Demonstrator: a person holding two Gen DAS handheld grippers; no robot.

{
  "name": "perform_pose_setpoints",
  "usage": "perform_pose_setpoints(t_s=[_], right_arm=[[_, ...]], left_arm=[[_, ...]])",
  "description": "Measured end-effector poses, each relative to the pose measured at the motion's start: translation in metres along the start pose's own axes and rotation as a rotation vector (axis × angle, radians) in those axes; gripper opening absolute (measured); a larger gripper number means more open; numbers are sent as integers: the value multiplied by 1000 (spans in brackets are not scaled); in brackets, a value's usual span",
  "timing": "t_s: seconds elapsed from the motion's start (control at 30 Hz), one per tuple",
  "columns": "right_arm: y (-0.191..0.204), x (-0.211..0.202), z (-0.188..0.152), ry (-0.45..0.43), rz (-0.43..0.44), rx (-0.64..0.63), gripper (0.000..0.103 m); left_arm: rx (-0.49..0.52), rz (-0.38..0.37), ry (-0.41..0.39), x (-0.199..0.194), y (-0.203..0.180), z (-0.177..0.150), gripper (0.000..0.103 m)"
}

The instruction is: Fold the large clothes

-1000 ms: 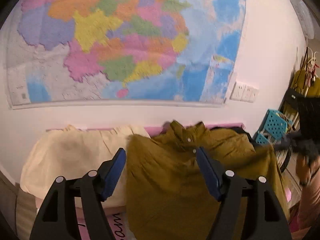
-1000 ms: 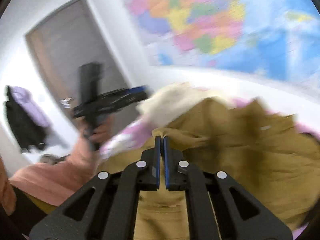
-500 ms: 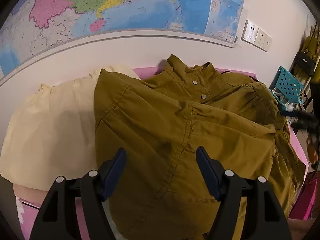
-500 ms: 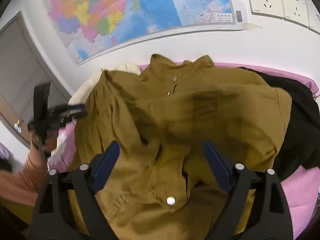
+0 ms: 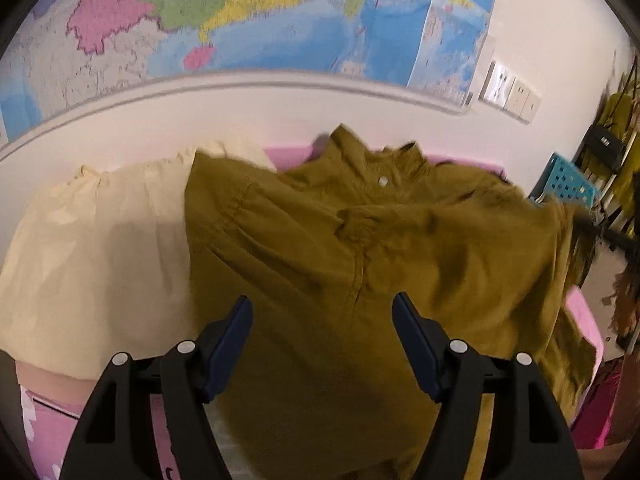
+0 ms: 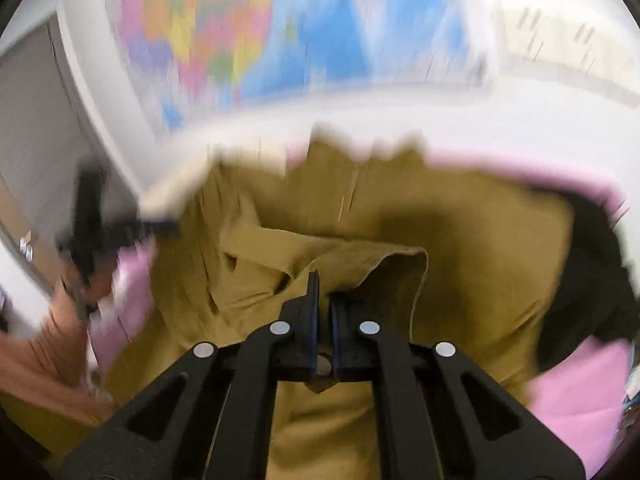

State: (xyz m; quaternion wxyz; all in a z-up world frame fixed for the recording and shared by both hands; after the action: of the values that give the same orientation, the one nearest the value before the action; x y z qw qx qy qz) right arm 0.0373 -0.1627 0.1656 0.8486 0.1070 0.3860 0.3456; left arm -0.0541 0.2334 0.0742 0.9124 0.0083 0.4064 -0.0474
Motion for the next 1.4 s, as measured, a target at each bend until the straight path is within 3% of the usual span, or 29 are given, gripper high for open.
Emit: perform_pose_setpoints(t_s=[0.1, 0.13, 0.2, 0.33, 0.47, 0.6, 0.73, 0.83, 0.87, 0.9, 0.97, 1.07, 1.17, 1.27, 1.4], right_arm=[[-16, -32, 42, -140, -40, 65, 5], [-25, -34, 49, -145, -54, 89, 5], [-42, -27, 50, -128, -103, 116, 6], [-82, 15, 24, -8, -165, 171, 6], [-115, 39, 1, 43, -173, 248, 6], [-114, 40, -6, 48, -144, 225, 8], [-105, 29, 3, -33, -127, 183, 8], [-116, 48, -4, 56, -152, 217, 14], [-120, 56, -8, 101, -170, 223, 29], [-123, 58, -12, 117, -179, 230, 49], [-123, 52, -18, 93, -185, 230, 48], [-116, 24, -22, 13, -230, 189, 51], [-103, 3, -26, -37, -211, 156, 53], [-76, 7, -32, -12, -183, 52, 53], [-51, 45, -38, 62, -202, -75, 49]], left_arm=[[-9, -19, -48, -5, -5, 12, 70], [-4, -23, -54, -4, -8, 14, 70], [22, -23, -46, 3, -16, 15, 70], [90, 27, 38, 34, -29, 9, 70], [120, 120, 111, 59, -23, 0, 68], [115, 170, 140, 65, -10, -7, 49], [75, 182, 139, 63, 4, -7, 39], [60, 189, 149, 65, 7, -7, 39], [74, 200, 150, 65, 3, -7, 39], [93, 211, 147, 62, -2, -7, 46], [108, 209, 127, 55, -11, -5, 57], [147, 199, 75, 38, -25, -2, 57], [189, 127, 29, 24, -41, -1, 62], [233, 54, 38, 25, -54, -3, 65], [247, 69, 119, 54, -60, -10, 65]])
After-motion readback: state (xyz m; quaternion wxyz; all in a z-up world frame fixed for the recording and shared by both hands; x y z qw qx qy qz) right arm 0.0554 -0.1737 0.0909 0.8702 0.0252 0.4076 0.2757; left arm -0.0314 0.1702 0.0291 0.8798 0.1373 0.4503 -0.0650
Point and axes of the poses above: each gripper's, at about its wrist camera, not at the fingertips, and x roughly the way its jaws point, y to its left, z to its top, the point moved 3 cm from there along x, roughly the way its jaws point, and after that the axes turned 12 degrees about x, right-handed, at the moved point
